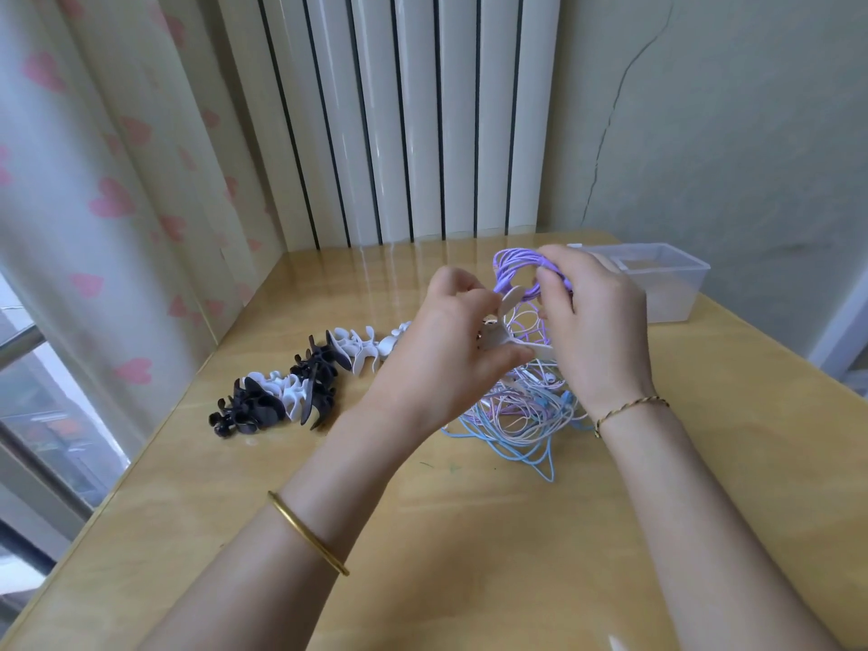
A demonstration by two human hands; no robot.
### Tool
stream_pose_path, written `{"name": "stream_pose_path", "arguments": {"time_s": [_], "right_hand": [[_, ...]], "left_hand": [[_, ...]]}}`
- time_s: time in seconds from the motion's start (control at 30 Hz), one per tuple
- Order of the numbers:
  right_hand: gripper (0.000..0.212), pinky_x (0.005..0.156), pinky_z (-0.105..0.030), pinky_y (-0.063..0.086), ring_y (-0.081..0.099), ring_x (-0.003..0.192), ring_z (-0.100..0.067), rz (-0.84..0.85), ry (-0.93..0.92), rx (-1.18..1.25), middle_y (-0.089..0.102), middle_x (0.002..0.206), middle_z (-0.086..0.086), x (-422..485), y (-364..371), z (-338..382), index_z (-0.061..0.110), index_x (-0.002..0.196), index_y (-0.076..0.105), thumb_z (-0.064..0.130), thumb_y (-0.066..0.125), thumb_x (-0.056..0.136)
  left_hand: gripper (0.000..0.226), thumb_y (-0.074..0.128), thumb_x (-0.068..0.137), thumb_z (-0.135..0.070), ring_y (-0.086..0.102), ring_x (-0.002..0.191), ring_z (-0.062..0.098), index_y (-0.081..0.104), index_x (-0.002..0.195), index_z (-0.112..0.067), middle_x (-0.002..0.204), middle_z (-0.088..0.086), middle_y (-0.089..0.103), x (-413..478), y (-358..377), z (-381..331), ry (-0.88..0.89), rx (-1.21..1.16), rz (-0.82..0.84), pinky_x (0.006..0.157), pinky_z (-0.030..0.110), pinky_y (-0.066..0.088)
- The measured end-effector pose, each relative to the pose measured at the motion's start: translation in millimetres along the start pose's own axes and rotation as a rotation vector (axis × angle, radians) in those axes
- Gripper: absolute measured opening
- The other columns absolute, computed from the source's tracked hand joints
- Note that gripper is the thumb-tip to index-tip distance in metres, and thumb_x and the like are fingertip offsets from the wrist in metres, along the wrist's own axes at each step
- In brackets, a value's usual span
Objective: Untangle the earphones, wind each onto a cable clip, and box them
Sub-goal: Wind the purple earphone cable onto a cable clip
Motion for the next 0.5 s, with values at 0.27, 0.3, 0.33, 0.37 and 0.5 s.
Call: {"name": "stream_pose_path", "arguments": {"time_s": [0.27, 0.3, 0.33, 0.37, 0.5], "right_hand": [[0.026, 0.071, -0.030, 0.041, 0.058, 0.080, -0.030, 0.032, -0.095, 0.024, 0.064, 0.088, -0.013, -7, 0, -2, 0.003, 0.107, 0.066, 0.009, 0.047, 0.090], [0.026, 0.071, -0.027, 0.040, 0.058, 0.080, -0.030, 0.035, -0.112, 0.015, 0.064, 0.089, -0.013, -7, 0, -1, 0.003, 0.108, 0.066, 0.008, 0.048, 0.090], [0.025, 0.072, -0.026, 0.039, 0.058, 0.080, -0.031, 0.039, -0.128, 0.007, 0.064, 0.089, -0.013, -7, 0, 0, 0.002, 0.108, 0.066, 0.007, 0.049, 0.090], [0.025, 0.072, -0.025, 0.039, 0.059, 0.080, -0.031, 0.043, -0.142, 0.000, 0.064, 0.090, -0.014, -6, 0, 1, 0.001, 0.108, 0.066, 0.006, 0.050, 0.089], [0.025, 0.070, -0.015, 0.034, 0.052, 0.080, -0.016, 0.078, -0.131, 0.029, 0.064, 0.089, -0.011, -5, 0, -1, 0.001, 0.108, 0.066, 0.006, 0.050, 0.089]], "left_hand": [[0.033, 0.075, 0.080, -0.026, 0.048, 0.073, -0.002, 0.062, 0.103, -0.005, 0.108, -0.003, 0.039, 7, -9, 4, -0.042, -0.100, -0.015, 0.067, 0.012, 0.044], [0.033, 0.075, 0.080, -0.025, 0.048, 0.073, -0.002, 0.062, 0.104, -0.005, 0.108, -0.003, 0.039, 8, -9, 4, -0.048, -0.105, -0.015, 0.067, 0.011, 0.044], [0.033, 0.074, 0.081, -0.025, 0.048, 0.073, -0.002, 0.062, 0.105, -0.006, 0.108, -0.003, 0.039, 9, -9, 5, -0.056, -0.109, -0.013, 0.066, 0.011, 0.044], [0.033, 0.074, 0.081, -0.025, 0.049, 0.072, -0.001, 0.062, 0.105, -0.006, 0.108, -0.003, 0.039, 10, -9, 6, -0.068, -0.117, -0.009, 0.064, 0.012, 0.044], [0.036, 0.072, 0.083, -0.029, 0.051, 0.063, 0.001, 0.062, 0.111, -0.009, 0.108, -0.004, 0.039, 12, -7, 11, -0.118, -0.147, 0.012, 0.053, 0.013, 0.040]]}}
Point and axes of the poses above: each hand's wrist, its own x-axis towards the middle knuckle, its own y-axis out of the palm, z = x × y, the point moved 7 cm from there along x, towards the middle knuckle
